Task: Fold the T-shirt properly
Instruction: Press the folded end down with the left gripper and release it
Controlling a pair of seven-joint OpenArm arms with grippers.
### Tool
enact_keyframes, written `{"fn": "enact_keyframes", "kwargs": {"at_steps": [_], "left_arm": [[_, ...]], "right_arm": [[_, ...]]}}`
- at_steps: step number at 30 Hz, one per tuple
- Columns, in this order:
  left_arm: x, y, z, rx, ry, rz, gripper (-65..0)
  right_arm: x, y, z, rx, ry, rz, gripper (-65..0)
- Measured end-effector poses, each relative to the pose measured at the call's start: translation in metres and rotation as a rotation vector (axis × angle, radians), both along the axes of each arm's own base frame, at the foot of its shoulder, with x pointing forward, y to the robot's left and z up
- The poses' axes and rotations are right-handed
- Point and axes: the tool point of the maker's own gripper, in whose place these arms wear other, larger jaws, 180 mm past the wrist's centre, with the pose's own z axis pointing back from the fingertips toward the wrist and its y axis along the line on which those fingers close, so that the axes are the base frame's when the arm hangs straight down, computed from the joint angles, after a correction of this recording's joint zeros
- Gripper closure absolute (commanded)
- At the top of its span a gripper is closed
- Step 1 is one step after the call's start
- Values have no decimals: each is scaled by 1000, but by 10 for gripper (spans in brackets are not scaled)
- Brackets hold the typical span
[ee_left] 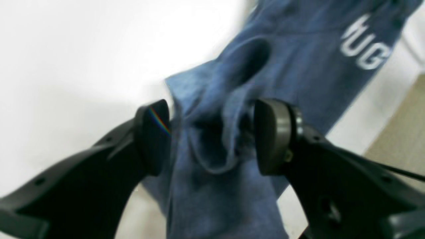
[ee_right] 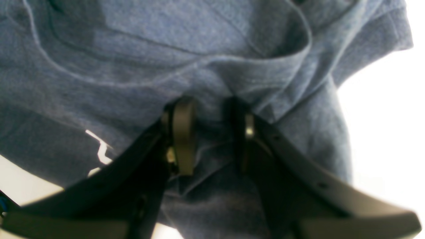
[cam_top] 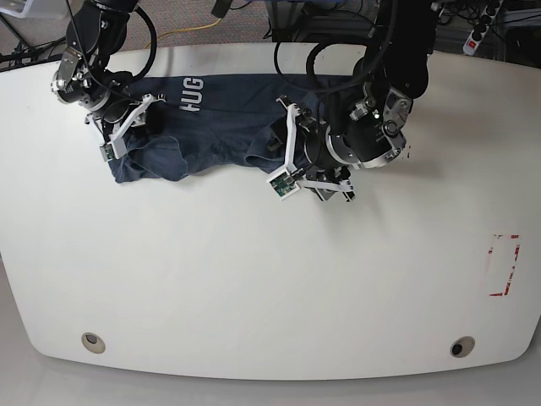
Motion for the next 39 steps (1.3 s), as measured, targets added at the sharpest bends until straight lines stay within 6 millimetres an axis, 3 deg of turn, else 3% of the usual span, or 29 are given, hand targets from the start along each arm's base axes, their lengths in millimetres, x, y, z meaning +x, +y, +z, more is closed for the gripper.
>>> {"fn": "enact_keyframes", "kwargs": {"at_steps": [4,10,13,16,19,27,31,33,37,39], "left_arm": [[-6,-4,1,50,-34,-143,-399],[-4,-5,4,89,-63,-201,-413],[-3,-4,12,-23,-41,-175,-414],[12,16,22,-116,-34,-83,-414],[14,27,26,-216,0,-38,-414],[5,16,13,-323,114,-50,-410],[-7,11,-30,-142,203,-109,-411],[-8,6,-41,-30,192,-152,-411],[-8,-20,-16,-173,172,-219,-410],[-3,-11,-11,-214,174,-185,-410]], "right_arm": [[0,0,0,0,0,0,-174],[0,0,-1,1,2,-1,-174],[3,-1,-3,21,-5,-9,-174],[6,0,-3,27,-5,-11,-174],[7,1,-4,28,-5,-11,-174],[7,1,-3,32,-8,-13,-174],[8,1,-3,31,-7,-12,-174],[8,1,-4,29,-7,-12,-174],[8,1,-3,32,-9,-12,-174],[8,1,-3,30,-8,-12,-174]]}}
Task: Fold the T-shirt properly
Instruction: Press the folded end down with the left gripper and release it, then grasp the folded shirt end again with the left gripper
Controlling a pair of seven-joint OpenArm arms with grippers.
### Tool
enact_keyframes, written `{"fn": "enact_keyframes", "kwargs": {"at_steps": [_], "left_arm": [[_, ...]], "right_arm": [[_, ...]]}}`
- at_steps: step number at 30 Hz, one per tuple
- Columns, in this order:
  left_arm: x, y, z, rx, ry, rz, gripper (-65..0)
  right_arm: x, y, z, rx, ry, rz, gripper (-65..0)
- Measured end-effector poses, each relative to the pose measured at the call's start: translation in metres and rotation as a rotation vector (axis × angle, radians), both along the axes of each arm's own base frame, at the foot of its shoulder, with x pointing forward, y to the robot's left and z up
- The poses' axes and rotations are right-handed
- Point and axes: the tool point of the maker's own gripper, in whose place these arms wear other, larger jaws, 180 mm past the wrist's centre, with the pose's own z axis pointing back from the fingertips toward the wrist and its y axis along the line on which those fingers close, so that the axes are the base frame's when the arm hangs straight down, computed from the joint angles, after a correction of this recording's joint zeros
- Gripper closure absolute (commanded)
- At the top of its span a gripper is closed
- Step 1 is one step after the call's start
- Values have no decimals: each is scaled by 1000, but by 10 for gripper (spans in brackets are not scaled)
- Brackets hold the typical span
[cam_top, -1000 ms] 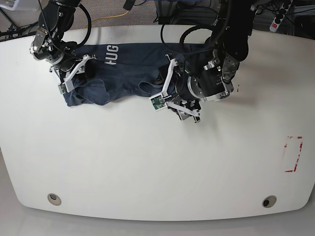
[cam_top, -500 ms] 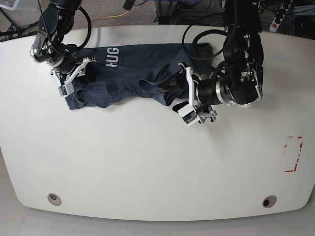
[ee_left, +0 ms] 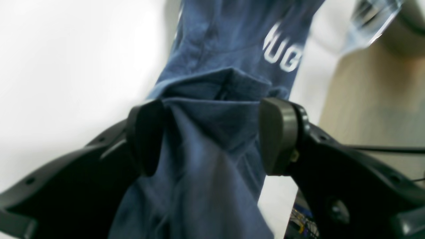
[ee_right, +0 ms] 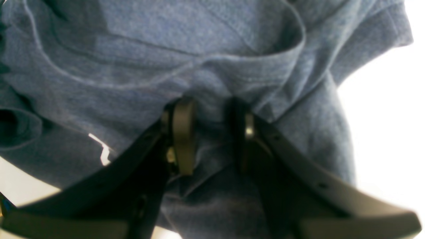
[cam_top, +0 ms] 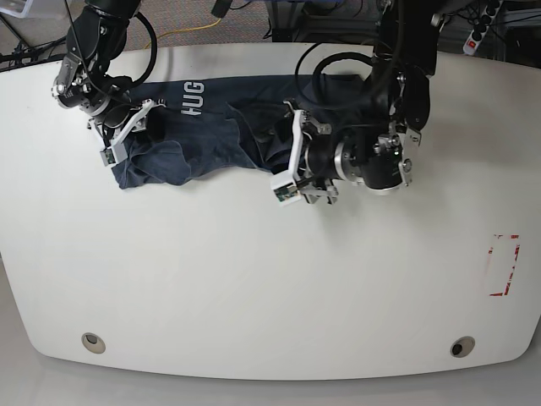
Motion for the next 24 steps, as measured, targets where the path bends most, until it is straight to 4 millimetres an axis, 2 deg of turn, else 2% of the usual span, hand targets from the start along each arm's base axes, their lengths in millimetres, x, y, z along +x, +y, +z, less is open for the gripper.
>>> {"fn": "enact_keyframes", "kwargs": {"at_steps": [3,5,9,11,14,16,18,20,22,24], "left_arm": [[10,25,-4,25,10,75,-410],[15,31,-1,19,2,104,-408],[24,38,19,-22,-59,150,-408],[31,49,24,-13,-88,173,-408],[41,85,15,101,-113,235,-408],[46,118,8,190,-116,308,-407],[47,138,3,239,-117,349,-407],[42,154,-5,296,-107,371,-407],[35,161,-13,331,-87,374,-399],[26,158,-21,350,-68,350,-340]], "right_arm": [[0,0,0,0,1,0,-174],[0,0,0,0,1,0,-174],[0,0,0,0,0,0,-174],[0,0,0,2,0,0,-174],[0,0,0,2,0,-1,-174],[0,0,0,2,0,-1,-174],[0,0,0,2,0,-1,-174],[0,0,0,2,0,-1,-174],[0,0,0,2,0,-1,-174],[0,0,0,2,1,-1,-174]]}}
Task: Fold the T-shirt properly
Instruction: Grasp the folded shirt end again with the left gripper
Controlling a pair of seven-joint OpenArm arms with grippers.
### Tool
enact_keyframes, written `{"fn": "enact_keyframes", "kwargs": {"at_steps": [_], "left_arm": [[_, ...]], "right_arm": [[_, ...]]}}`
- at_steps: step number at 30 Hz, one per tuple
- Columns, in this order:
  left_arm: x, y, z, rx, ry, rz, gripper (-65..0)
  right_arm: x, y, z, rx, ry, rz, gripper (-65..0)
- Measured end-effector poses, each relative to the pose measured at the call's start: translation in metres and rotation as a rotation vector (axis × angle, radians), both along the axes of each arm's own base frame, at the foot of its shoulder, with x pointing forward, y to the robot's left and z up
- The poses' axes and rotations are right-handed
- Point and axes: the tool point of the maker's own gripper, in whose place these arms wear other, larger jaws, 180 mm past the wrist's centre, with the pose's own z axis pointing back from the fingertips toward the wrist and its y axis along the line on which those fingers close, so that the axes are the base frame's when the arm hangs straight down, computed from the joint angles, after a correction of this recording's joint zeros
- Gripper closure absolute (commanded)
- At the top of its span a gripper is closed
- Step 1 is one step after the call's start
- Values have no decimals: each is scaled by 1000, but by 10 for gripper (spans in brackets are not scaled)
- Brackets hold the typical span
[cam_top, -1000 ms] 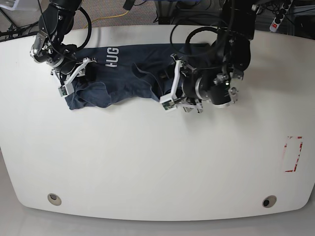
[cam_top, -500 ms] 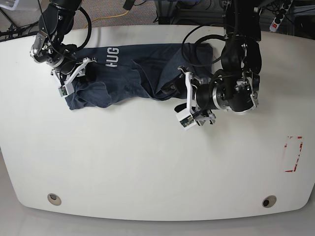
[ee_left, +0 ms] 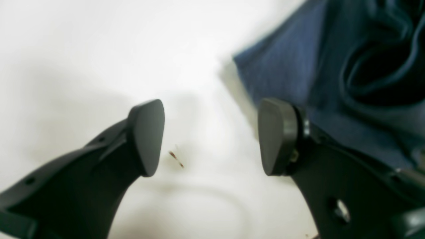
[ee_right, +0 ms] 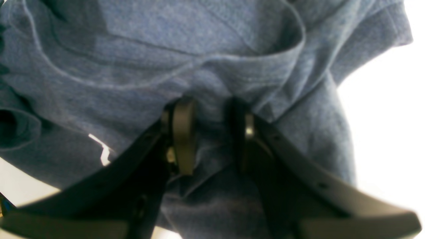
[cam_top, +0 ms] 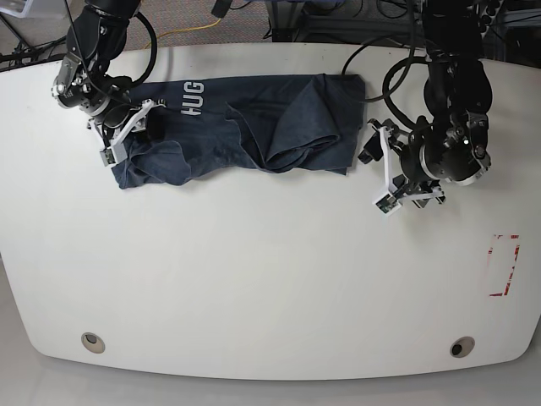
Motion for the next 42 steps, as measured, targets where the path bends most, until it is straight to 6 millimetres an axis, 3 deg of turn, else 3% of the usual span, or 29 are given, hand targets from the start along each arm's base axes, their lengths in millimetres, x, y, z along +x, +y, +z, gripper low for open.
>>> {"fn": "enact_keyframes", "kwargs": {"at_steps": [3,7,12,19,23,31,35,42], "left_arm": [[-6,-13,-5,1,18,-48,-224],[-16,-30,-23,104,50,-150,-222],[-38,-67,-34,132,77,-307,-221],[-56,-116,-17,98,17,-483,-219],[-52,-139,-1,38,-28,-501,-219],[-40,-138,8,49,-65,-493,-219],[-41,-145,24,23,-117,-508,-219],[-43,-140,19,47,-107,-511,-221]], "right_arm": [[0,0,0,-2,1,0,-174],[0,0,0,-1,0,0,-174],[0,0,0,1,-1,0,-174],[0,0,0,-1,0,0,-174],[0,0,0,-1,-1,0,-174],[0,0,0,0,-1,-1,-174],[0,0,0,1,-2,-1,-174],[1,5,0,16,-8,-7,-174]]}}
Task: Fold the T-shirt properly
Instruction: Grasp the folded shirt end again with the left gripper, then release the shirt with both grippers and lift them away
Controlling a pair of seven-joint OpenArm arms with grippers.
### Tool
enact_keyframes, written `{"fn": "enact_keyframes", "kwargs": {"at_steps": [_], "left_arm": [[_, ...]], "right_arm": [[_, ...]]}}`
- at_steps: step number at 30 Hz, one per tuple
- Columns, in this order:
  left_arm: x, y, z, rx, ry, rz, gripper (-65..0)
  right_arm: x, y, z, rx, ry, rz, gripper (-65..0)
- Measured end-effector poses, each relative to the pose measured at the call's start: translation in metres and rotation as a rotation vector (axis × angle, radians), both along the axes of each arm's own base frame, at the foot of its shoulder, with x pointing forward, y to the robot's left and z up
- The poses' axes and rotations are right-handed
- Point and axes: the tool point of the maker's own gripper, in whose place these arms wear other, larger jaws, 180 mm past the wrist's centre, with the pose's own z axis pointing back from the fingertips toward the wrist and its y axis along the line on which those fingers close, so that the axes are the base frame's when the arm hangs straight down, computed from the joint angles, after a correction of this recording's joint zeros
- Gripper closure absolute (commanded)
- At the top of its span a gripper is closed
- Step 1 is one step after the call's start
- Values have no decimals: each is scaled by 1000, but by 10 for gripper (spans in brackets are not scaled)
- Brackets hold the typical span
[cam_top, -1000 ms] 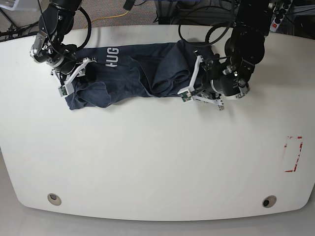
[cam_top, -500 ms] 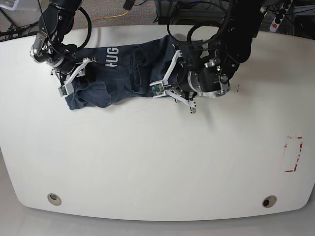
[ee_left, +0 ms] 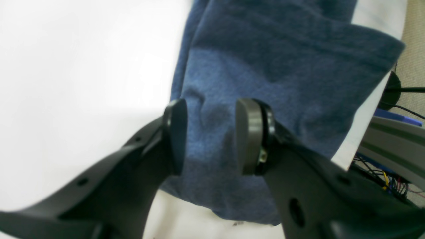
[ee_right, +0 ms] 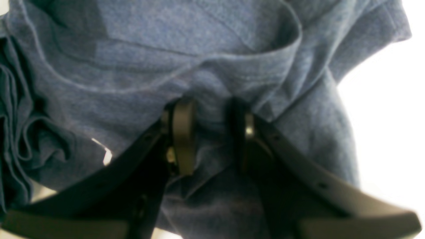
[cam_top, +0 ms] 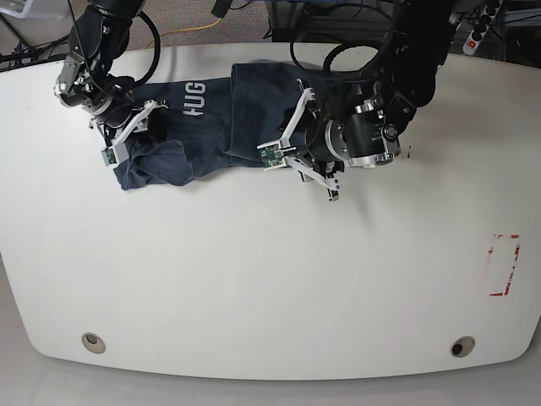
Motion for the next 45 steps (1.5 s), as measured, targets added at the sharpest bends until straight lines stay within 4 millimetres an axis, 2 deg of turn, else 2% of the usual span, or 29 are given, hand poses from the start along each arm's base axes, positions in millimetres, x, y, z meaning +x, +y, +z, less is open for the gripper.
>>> {"fn": "enact_keyframes", "kwargs": {"at_steps": [6,8,12,15,22,25,27,31,33,35,41,45], "left_arm": [[1,33,-13,96,1,11,-221],[-2,34,-15,109,5,-1,-221],[-26,8,-29,120,48,-124,-221],[-42,-10,-32,108,68,-197,-221],[-35,-55,-6,8,15,-227,-221],[-29,-64,5,-23,-6,-230,-221],[-20,-64,10,-38,-20,-205,-221],[1,-49,16,-48,-43,-115,-221],[14,-30,11,22,-82,-64,-221],[18,-13,3,81,-93,-50,-221],[-1,30,-28,180,-32,-43,-221],[-16,44,-49,173,26,-50,-221]], "right_arm": [[1,1,0,2,-1,0,-174],[1,2,0,5,-1,-1,-174],[1,2,0,6,-3,-1,-174],[4,2,2,4,-6,1,-174],[5,3,2,6,-7,1,-174],[5,3,2,5,-6,1,-174],[5,3,2,5,-6,1,-174],[6,3,2,5,-7,1,-174],[6,3,2,4,-8,1,-174],[6,3,2,5,-8,1,-174],[6,3,2,5,-9,1,-174],[6,5,2,8,-9,0,-174]]}}
